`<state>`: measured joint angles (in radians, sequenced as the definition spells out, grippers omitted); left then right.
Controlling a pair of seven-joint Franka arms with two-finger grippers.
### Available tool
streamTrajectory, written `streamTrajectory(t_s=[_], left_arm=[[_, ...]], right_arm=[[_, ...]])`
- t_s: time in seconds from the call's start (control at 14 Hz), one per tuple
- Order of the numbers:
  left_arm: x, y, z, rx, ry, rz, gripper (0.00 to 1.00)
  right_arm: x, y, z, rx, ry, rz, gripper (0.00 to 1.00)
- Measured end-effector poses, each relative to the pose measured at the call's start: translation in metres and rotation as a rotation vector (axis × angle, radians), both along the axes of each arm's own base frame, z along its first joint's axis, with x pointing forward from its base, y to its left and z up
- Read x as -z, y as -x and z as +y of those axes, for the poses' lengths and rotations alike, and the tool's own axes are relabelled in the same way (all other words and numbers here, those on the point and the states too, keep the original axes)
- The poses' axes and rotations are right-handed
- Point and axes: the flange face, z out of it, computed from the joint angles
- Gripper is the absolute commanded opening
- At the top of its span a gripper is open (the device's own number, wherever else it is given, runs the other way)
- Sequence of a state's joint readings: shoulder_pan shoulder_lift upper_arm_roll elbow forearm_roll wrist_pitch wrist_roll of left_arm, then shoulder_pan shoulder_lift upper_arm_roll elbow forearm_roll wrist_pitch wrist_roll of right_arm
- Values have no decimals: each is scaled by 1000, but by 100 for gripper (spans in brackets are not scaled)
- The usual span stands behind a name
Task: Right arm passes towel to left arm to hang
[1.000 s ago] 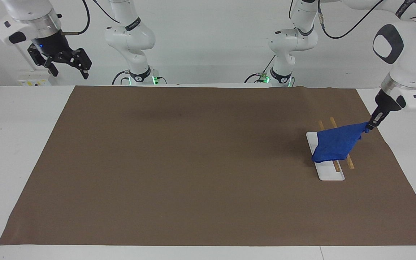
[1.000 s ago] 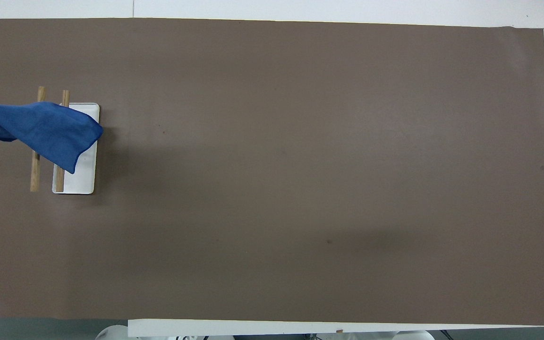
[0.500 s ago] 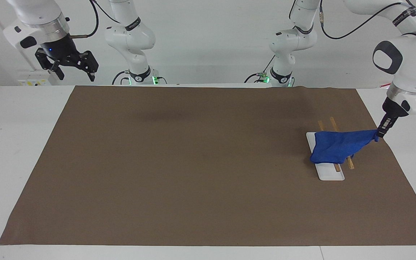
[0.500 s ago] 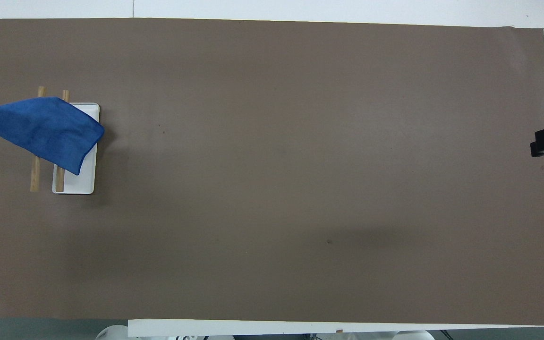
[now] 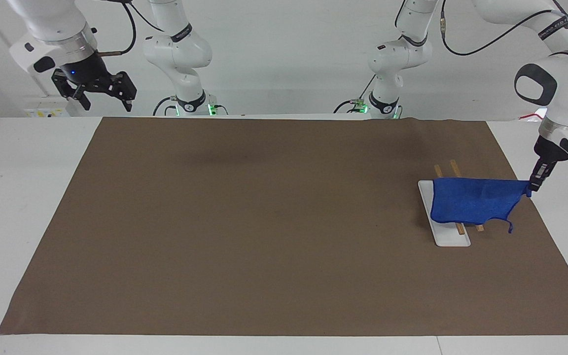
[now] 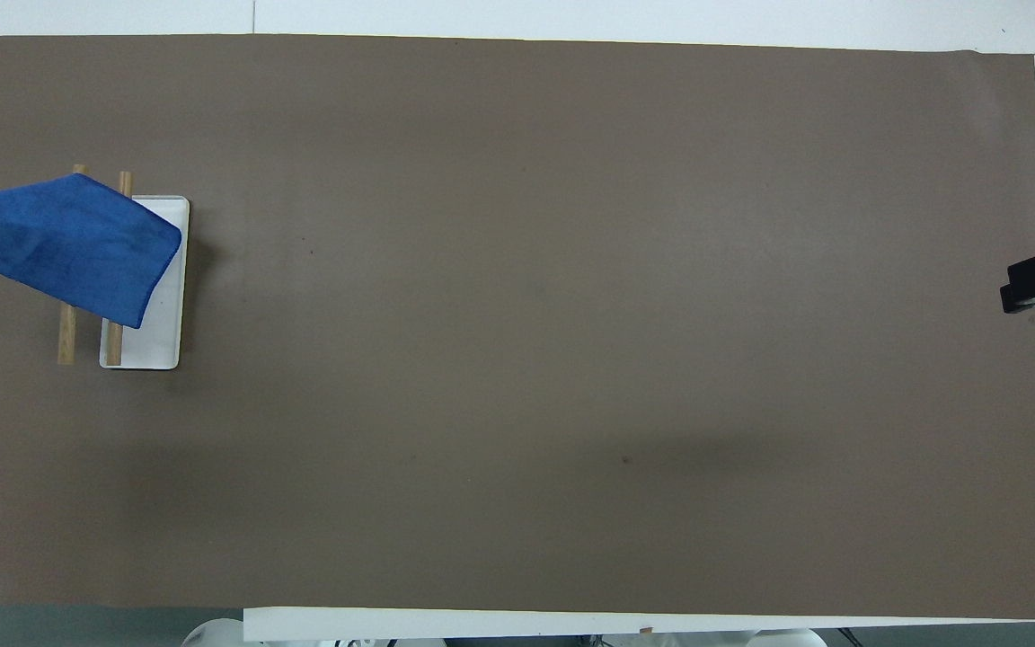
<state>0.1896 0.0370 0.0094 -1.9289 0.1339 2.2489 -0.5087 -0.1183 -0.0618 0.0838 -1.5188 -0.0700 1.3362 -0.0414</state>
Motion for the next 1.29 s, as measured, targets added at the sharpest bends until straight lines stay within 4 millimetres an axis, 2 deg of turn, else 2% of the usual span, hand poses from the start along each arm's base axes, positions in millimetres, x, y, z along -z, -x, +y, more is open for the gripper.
streamTrajectory(t_s=[0.29,0.5,0.71,0.86,1.0,1.14,1.29], left_arm=[[9,-1,-18,31,4,17,100],[9,-6,-58,96,4,26,100],[-6,-4,-96,163,3,119,100],[-39,5,-127,249,6,229,100],[-85,16,-153,348,77,294,100],[-120,29,-161,494,128,367,100],[-147,30,-162,626,164,420,100]], right_arm=[[6,6,-23,33,-2,15,100],[5,9,-30,42,-3,16,100],[5,9,-27,36,-3,15,100],[5,9,-27,35,-3,16,100],[5,9,-27,35,-3,16,100],[5,9,-27,35,-3,16,100],[5,9,-27,35,-3,16,100]])
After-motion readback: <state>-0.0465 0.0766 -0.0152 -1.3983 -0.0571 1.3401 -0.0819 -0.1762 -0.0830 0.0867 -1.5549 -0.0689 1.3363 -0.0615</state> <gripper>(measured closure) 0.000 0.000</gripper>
